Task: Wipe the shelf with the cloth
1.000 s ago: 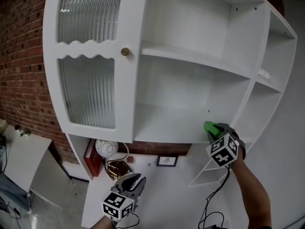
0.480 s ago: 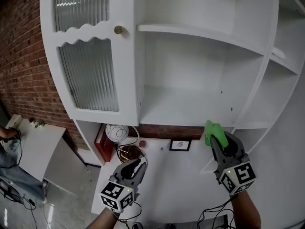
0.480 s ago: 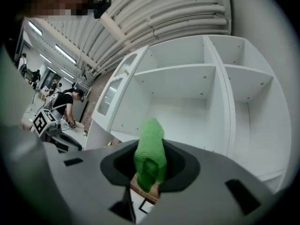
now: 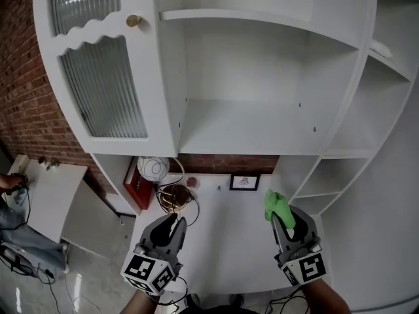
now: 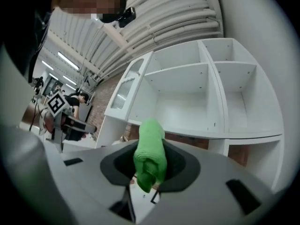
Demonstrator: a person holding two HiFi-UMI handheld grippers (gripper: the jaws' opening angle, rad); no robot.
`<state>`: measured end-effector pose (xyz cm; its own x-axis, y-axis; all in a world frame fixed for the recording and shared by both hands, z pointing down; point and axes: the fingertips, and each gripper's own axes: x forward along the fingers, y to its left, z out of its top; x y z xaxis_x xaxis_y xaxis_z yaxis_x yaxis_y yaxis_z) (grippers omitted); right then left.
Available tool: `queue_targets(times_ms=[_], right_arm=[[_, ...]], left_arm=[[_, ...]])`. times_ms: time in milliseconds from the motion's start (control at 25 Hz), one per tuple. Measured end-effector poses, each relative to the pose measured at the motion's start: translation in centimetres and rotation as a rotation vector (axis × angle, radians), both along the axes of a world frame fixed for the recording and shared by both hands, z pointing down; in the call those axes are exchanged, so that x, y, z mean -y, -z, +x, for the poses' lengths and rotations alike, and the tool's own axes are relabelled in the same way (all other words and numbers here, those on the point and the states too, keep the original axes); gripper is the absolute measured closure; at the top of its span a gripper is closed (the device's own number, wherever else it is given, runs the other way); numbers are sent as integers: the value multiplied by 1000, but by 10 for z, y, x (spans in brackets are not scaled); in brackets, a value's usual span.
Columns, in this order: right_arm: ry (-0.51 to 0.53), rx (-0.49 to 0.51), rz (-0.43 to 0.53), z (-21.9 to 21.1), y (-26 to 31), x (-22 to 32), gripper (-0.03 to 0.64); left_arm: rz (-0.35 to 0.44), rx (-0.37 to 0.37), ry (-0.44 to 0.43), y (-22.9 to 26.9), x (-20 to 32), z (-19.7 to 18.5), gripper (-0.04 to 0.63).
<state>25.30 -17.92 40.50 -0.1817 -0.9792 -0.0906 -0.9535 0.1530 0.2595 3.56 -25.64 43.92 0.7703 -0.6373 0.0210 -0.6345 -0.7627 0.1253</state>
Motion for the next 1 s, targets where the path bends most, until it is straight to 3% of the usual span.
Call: queue_targets(times_ms=[120, 480, 1000], right_arm=[[-18, -37, -48, 7, -30, -7, 514], [-152, 82, -72, 17, -51, -5, 513], [-160, 117, -46, 7, -33, -5, 513]], left_arm=[[8, 8, 20, -3, -1, -4, 515], [28, 58, 43, -12, 2, -1, 517], [25, 83, 26, -1, 8, 3, 517]])
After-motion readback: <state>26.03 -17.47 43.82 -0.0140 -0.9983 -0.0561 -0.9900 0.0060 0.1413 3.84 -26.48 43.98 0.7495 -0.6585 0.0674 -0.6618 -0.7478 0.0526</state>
